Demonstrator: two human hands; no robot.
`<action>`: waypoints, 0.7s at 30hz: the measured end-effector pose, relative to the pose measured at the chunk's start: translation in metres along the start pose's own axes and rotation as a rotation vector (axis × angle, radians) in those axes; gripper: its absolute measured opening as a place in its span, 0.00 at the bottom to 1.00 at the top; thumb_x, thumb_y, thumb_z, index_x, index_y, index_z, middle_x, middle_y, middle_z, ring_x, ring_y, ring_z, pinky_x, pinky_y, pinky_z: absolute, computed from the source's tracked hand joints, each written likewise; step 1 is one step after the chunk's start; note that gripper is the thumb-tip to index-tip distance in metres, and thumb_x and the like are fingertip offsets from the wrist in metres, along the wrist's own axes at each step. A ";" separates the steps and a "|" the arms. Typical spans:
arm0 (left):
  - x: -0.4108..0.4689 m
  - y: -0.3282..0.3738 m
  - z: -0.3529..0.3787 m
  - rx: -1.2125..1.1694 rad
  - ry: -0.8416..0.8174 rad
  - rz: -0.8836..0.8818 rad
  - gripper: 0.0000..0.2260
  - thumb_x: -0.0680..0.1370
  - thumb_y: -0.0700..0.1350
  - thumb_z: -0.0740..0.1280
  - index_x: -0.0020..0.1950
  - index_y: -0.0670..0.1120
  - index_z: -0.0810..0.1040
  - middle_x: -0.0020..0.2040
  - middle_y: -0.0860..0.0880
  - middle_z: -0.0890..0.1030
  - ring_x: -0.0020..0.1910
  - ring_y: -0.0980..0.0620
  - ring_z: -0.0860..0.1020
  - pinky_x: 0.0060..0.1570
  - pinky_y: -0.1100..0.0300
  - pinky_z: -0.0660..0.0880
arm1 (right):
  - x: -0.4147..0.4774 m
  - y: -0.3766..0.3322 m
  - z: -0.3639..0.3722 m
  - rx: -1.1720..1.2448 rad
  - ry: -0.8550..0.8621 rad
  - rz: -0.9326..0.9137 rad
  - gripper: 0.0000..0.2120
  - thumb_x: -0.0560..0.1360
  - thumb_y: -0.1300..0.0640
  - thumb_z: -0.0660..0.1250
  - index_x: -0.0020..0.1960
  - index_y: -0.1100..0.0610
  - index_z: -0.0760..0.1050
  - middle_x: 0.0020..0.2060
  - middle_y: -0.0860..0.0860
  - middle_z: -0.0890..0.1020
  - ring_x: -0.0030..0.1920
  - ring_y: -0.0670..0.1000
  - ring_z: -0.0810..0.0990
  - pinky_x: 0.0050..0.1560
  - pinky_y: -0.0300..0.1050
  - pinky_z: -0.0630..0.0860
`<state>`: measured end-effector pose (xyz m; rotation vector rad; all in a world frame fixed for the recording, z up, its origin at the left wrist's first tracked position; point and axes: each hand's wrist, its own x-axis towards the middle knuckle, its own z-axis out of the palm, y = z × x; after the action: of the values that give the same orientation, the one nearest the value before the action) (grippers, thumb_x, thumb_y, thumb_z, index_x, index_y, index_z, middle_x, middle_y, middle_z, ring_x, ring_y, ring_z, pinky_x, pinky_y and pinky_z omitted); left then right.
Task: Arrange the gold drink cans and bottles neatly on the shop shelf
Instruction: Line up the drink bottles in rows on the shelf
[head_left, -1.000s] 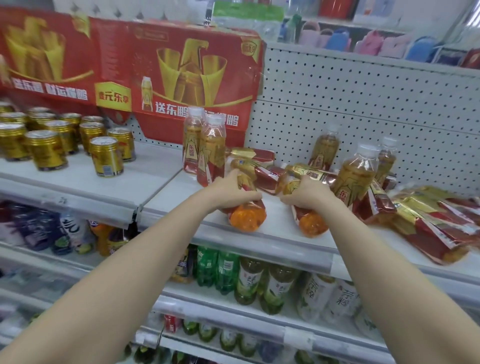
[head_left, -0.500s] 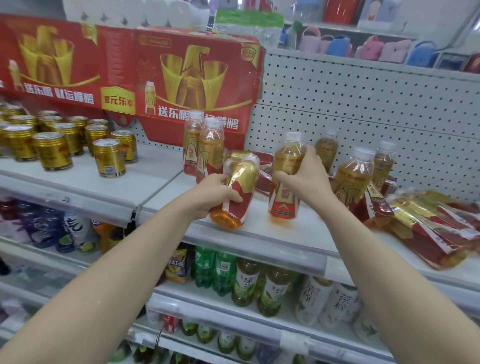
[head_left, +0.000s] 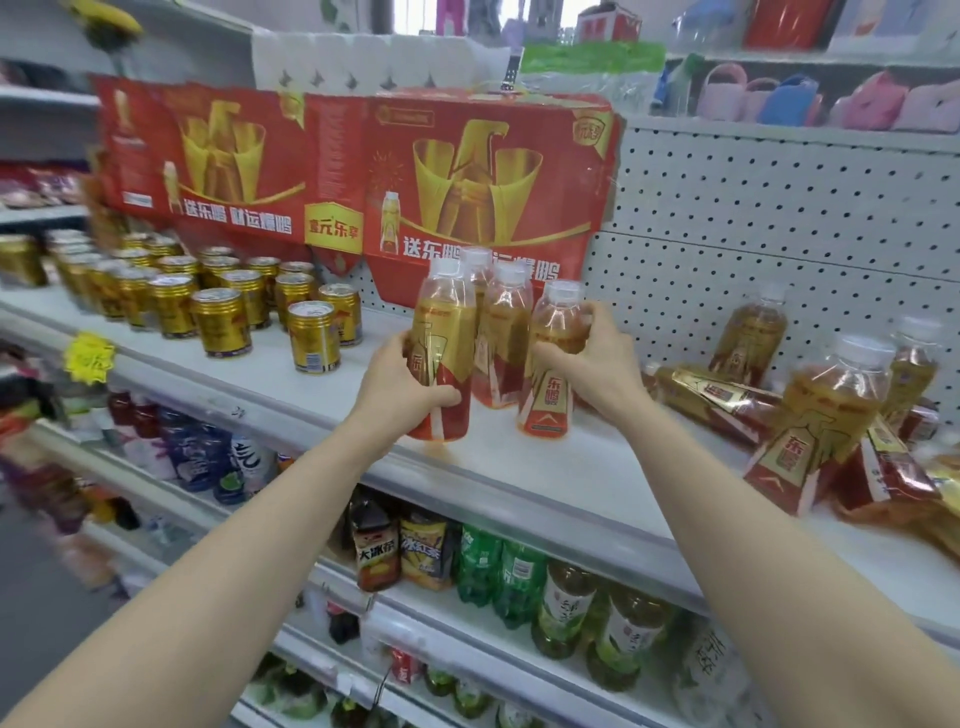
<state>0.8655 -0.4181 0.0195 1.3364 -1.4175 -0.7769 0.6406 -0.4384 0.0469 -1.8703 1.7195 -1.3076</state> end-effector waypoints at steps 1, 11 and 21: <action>0.007 -0.004 0.001 0.034 0.008 0.000 0.36 0.66 0.41 0.79 0.69 0.49 0.66 0.61 0.50 0.74 0.56 0.50 0.76 0.51 0.54 0.75 | 0.003 -0.001 0.002 -0.009 0.000 0.001 0.30 0.72 0.48 0.73 0.70 0.52 0.66 0.52 0.44 0.77 0.51 0.47 0.79 0.49 0.45 0.76; 0.037 -0.020 0.024 0.124 0.010 0.112 0.38 0.66 0.39 0.77 0.72 0.47 0.62 0.62 0.50 0.64 0.59 0.55 0.67 0.58 0.62 0.68 | 0.023 -0.004 0.010 -0.122 0.032 -0.067 0.39 0.72 0.54 0.72 0.75 0.46 0.54 0.50 0.48 0.81 0.45 0.48 0.80 0.45 0.45 0.77; 0.058 -0.029 0.018 0.260 -0.078 0.200 0.38 0.69 0.40 0.76 0.73 0.46 0.59 0.67 0.46 0.62 0.66 0.51 0.65 0.57 0.62 0.64 | 0.022 0.003 0.019 -0.202 0.090 -0.098 0.40 0.71 0.49 0.74 0.75 0.44 0.54 0.54 0.48 0.81 0.52 0.52 0.81 0.55 0.59 0.79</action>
<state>0.8641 -0.4825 0.0005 1.3433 -1.7304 -0.5309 0.6501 -0.4661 0.0437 -2.0579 1.8898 -1.3152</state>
